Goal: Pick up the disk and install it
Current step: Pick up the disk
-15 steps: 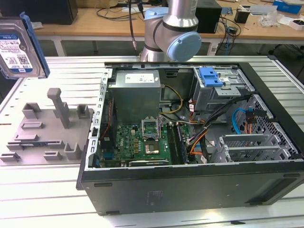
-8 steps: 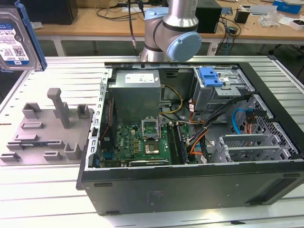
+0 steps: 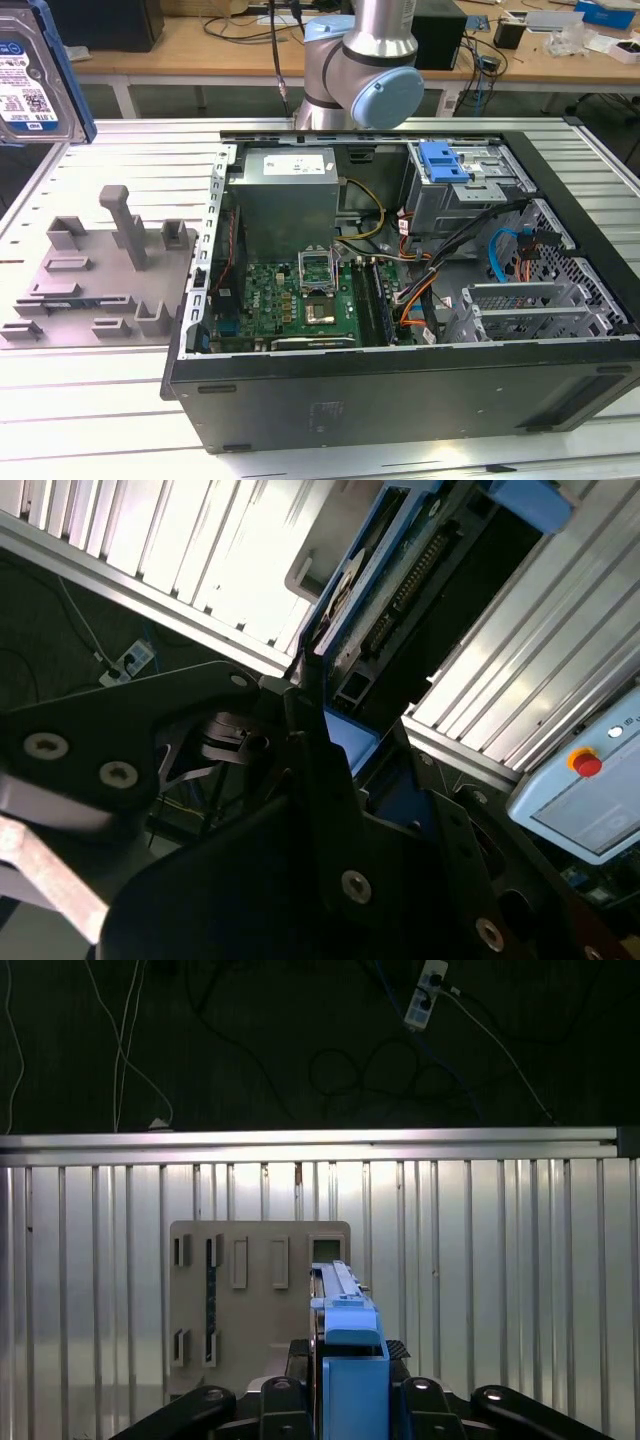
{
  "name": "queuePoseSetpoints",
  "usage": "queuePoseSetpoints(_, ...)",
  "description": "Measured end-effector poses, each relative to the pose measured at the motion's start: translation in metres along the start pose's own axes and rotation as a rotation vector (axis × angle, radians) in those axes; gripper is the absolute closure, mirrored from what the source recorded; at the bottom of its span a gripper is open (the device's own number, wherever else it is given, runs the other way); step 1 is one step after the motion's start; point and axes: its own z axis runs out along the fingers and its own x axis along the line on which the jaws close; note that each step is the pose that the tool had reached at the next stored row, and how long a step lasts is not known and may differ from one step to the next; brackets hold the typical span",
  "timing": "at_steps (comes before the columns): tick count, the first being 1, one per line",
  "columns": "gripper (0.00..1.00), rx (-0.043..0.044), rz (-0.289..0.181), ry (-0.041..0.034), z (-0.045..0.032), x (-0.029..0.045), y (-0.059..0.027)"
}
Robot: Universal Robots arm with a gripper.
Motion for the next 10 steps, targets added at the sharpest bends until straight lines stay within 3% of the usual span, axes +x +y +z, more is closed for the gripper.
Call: queuePoseSetpoints(10, 0.63, 0.0001, 0.000, 0.0001, -0.0002, 0.0002, -0.0005)
